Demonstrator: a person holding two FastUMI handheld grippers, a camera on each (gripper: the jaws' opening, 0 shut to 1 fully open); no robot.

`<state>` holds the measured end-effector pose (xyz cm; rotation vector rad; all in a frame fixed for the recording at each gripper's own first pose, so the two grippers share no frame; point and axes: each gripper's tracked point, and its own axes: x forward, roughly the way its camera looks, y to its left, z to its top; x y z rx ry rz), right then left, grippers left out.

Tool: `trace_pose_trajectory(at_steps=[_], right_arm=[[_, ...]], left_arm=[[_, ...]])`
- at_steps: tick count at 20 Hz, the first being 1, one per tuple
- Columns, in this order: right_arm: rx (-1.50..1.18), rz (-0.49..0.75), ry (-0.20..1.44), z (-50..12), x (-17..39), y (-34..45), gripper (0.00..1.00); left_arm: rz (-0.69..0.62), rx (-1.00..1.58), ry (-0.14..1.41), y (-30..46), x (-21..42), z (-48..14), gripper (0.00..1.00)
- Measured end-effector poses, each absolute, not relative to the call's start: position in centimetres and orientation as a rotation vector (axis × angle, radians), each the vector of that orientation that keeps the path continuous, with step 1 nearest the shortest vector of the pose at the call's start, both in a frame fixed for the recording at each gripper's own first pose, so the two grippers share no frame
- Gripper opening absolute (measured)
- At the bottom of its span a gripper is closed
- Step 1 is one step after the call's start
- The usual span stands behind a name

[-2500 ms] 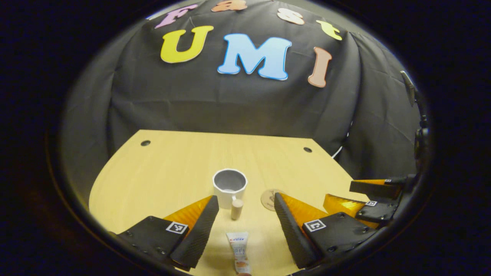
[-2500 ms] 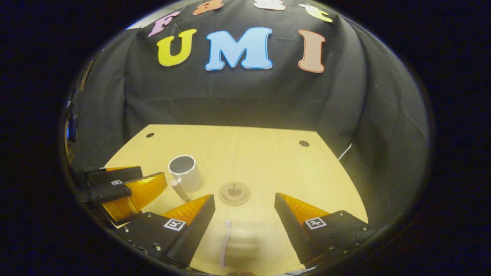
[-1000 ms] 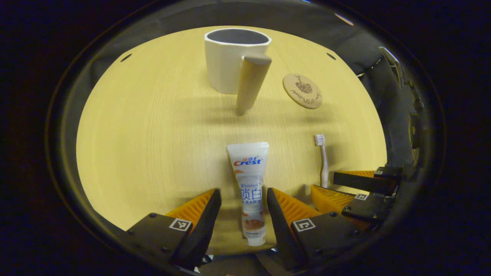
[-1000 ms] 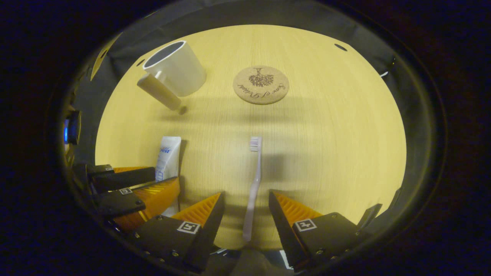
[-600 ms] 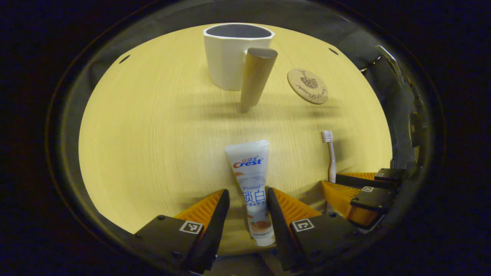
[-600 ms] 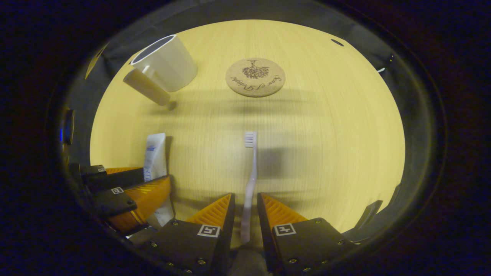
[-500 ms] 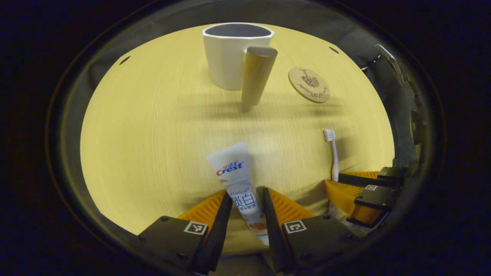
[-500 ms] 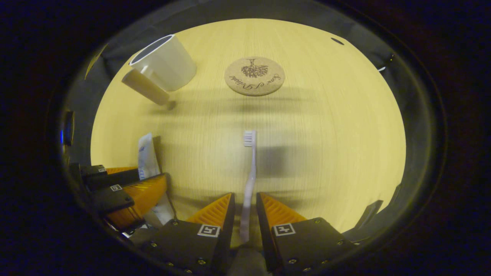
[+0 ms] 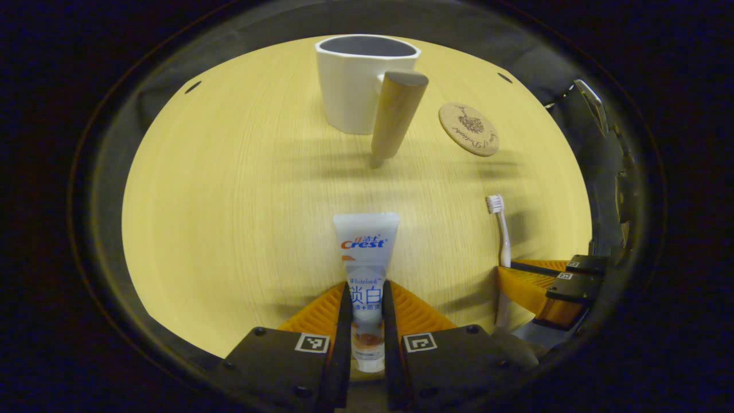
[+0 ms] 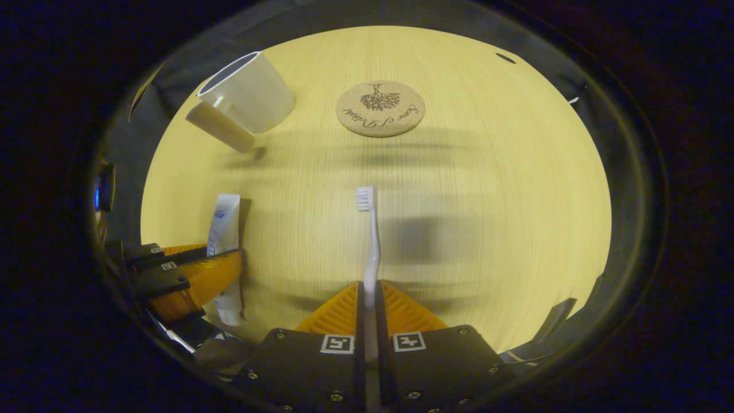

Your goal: Put the toothbrush and toothpaste on the desktop into the cup, then pick up the cup and place it on the coaster on the desktop.

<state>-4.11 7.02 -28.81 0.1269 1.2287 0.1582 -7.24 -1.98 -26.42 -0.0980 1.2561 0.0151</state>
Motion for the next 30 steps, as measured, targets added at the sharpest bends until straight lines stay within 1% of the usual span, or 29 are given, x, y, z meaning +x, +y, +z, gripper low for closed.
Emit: trace_pose_trajectory(at_steps=[1,2,3,5,10,14,18,24,30], right_arm=[[0.131,0.175,1.246,-28.6,-4.6,7.1,0.04],[0.141,0.179,1.232,-28.4,-4.4,6.9,0.05],[0.157,0.180,1.235,-28.4,-4.6,7.0,0.05],[0.176,0.189,1.227,-28.4,-4.5,6.9,0.05],[0.235,0.217,1.207,-28.2,-4.9,7.1,0.05],[0.310,0.269,1.122,-26.0,-4.6,7.5,0.05],[0.386,0.322,1.016,-23.0,-3.6,7.7,0.05],[0.403,0.346,0.872,-19.4,-1.8,7.2,0.05],[0.403,0.380,0.702,-15.3,-0.3,7.5,0.04]], left_arm=[[0.017,-0.094,1.255,-2.0,-7.2,-26.5,0.33],[0.009,-0.085,1.245,-2.0,-7.2,-26.3,0.34],[0.014,-0.087,1.236,-1.9,-7.0,-26.2,0.32],[0.007,-0.095,1.223,-2.0,-7.1,-26.4,0.26],[0.029,-0.156,1.168,-1.6,-7.0,-26.0,0.26],[0.044,-0.213,1.066,-1.3,-6.4,-24.1,0.25],[0.073,-0.247,0.941,0.0,-5.4,-21.0,0.26],[0.109,-0.292,0.765,2.1,-3.8,-16.6,0.25],[0.126,-0.298,0.506,5.4,0.8,-6.8,0.26]])
